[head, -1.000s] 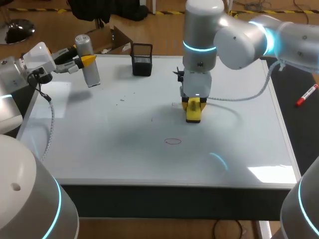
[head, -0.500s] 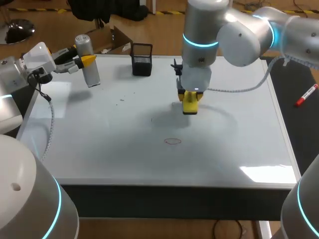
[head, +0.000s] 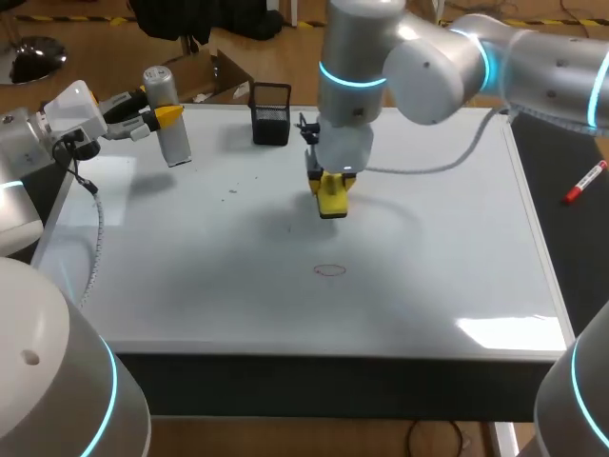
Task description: Pick up the inspection probe, press it on each red-marked spot on the whiteboard one by one, put down the probe, pick up the eraser, and wipe off all the red marks.
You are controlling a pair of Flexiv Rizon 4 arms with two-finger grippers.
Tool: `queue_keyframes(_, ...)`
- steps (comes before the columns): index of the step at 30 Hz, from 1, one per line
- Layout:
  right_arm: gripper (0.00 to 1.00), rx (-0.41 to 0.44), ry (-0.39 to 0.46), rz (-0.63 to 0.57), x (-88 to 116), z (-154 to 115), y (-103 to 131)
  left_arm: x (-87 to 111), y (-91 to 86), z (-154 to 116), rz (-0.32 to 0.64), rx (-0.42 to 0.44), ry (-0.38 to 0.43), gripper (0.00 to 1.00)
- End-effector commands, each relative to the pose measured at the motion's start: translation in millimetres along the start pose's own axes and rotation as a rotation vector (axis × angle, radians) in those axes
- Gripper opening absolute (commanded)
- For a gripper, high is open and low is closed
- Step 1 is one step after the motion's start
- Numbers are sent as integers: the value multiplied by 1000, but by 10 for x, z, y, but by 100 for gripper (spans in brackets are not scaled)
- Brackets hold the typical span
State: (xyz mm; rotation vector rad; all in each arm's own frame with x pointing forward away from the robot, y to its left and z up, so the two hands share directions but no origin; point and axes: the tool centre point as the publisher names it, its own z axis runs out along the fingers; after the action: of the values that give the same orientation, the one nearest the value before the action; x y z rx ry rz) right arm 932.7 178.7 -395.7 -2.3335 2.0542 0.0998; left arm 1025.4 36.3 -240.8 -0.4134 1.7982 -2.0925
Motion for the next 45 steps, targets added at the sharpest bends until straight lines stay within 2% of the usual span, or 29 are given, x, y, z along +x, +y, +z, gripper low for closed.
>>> queue_keyframes(1,0,-30,16,-8,-141,148,-197,6,-6,0,2,2,-2,0)
queue_keyframes(7,0,-45,12,-10,-175,241,-227,6,-6,0,2,2,-2,0)
queue_keyframes(18,0,-71,7,32,-75,405,-153,6,-6,0,2,2,-2,0)
queue_keyframes(26,0,-88,20,50,91,474,-79,6,-6,0,2,2,-2,0)
queue_keyframes(34,0,-110,50,83,357,527,-5,6,-6,0,2,2,-2,0)
queue_keyframes(45,0,-91,63,118,521,409,43,6,-6,0,2,2,-2,0)
